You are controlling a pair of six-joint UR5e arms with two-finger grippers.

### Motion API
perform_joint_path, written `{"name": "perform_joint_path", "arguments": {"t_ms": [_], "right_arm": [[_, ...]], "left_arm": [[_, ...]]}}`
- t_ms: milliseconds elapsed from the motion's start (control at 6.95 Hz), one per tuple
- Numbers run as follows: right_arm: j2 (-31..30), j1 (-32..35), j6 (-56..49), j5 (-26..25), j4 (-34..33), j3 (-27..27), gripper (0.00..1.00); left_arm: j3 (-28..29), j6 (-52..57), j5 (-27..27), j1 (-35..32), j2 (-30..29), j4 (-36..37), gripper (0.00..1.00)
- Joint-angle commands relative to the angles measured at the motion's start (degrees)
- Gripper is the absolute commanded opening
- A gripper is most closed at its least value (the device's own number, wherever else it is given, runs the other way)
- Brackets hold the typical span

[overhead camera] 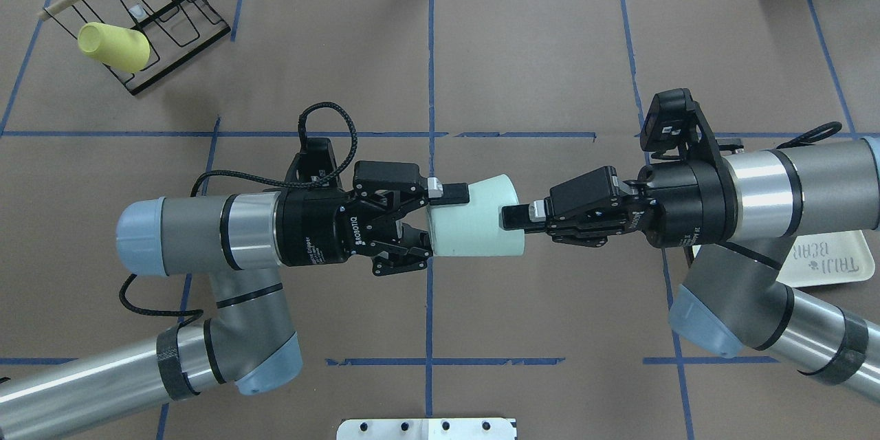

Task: Left arm grabs green cup and hands to right arm on tray

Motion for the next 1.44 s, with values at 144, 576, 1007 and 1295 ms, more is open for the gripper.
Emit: {"name": "perform_joint_path", "arguments": {"t_ms": [144, 576, 1007, 1295], "right_arm": [[-0.4, 0.1, 0.2, 0.0, 0.0, 0.4, 0.0], [-1.0, 0.4, 0.3, -0.1, 0.0, 0.8, 0.0], [-11.8, 5.5, 0.0, -1.3, -2.1, -0.2, 0.0], [-18.0, 13.3, -0.3, 0.7, -12.2, -1.0, 0.0]], "left_arm": [[-0.2, 0.8, 0.2, 0.0, 0.5, 0.4, 1.0], [-0.1, 5.4, 0.2, -0.2, 2.4, 0.6, 1.0], [0.1, 5.7, -0.1, -6.7, 3.8, 7.5, 1.0], [0.1, 13.1, -0.6, -9.3, 4.8, 18.9, 1.0]]}}
